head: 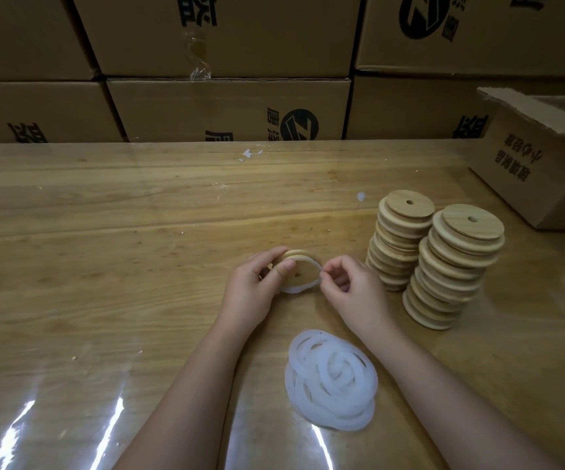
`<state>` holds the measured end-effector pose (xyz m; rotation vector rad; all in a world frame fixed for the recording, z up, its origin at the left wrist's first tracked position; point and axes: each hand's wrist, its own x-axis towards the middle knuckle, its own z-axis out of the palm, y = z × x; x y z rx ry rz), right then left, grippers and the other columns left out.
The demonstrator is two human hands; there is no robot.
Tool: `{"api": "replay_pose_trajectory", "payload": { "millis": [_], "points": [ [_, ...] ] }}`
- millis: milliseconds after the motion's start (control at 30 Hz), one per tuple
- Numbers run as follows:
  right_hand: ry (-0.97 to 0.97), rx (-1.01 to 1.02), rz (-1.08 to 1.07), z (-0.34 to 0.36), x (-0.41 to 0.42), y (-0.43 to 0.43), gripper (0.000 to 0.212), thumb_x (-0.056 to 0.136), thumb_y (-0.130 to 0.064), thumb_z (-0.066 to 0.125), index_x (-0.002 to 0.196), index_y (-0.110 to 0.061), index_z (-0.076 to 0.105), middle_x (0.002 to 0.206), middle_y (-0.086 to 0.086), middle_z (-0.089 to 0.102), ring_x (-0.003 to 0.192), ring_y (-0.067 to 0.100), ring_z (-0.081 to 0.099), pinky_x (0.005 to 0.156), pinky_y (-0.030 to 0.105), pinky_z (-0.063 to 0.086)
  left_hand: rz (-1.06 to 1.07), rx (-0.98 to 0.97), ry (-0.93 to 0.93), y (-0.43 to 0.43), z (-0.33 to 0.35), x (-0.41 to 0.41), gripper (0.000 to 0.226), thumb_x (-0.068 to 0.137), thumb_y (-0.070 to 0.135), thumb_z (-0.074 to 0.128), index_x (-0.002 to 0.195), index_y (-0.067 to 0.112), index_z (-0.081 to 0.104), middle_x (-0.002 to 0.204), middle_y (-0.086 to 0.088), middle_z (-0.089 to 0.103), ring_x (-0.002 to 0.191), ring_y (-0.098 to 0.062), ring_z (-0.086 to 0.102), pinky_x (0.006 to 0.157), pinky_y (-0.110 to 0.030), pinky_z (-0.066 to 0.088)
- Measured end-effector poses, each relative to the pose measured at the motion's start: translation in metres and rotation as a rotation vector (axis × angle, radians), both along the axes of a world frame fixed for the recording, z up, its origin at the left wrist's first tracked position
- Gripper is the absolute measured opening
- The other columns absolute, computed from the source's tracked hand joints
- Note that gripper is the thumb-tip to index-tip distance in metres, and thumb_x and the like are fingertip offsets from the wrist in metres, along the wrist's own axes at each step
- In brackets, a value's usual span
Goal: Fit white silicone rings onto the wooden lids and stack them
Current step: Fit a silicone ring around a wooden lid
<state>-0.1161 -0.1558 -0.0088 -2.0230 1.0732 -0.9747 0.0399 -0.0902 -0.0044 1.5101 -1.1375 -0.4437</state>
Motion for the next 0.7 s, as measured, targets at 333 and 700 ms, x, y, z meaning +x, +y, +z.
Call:
{"api": "replay_pose_trajectory", "payload": {
  "millis": [333, 700],
  "points": [
    [-0.117, -0.037, -0.026, 0.001, -0.002, -0.004, 0.012, 0.086, -0.009, 0.061, 0.086, -0.018, 0.053, 0.092, -0.002, 0.056, 0.077, 0.000, 0.057, 0.066, 0.015, 0.047, -0.179, 0.063, -0.053, 0.001, -0.001, -0.006, 0.017, 0.080, 0.041, 0.058, 0.094, 0.051, 0.057, 0.090, 0.020, 0.067, 0.069, -0.013, 0.066, 0.063, -0.036, 0.053],
    [-0.191, -0.072, 0.044, 0.001, -0.001, -0.002, 0.013, 0.084, -0.005, 0.061, 0.086, -0.017, 0.057, 0.105, -0.002, 0.061, 0.100, 0.011, 0.060, 0.086, 0.028, 0.050, -0.031, -0.067, -0.295, 0.004, 0.001, -0.008, 0.027, 0.081, 0.037, 0.062, 0.106, 0.033, 0.067, 0.094, 0.034, 0.060, 0.065, -0.006, 0.054, 0.062, -0.014, 0.042]
  ]
}}
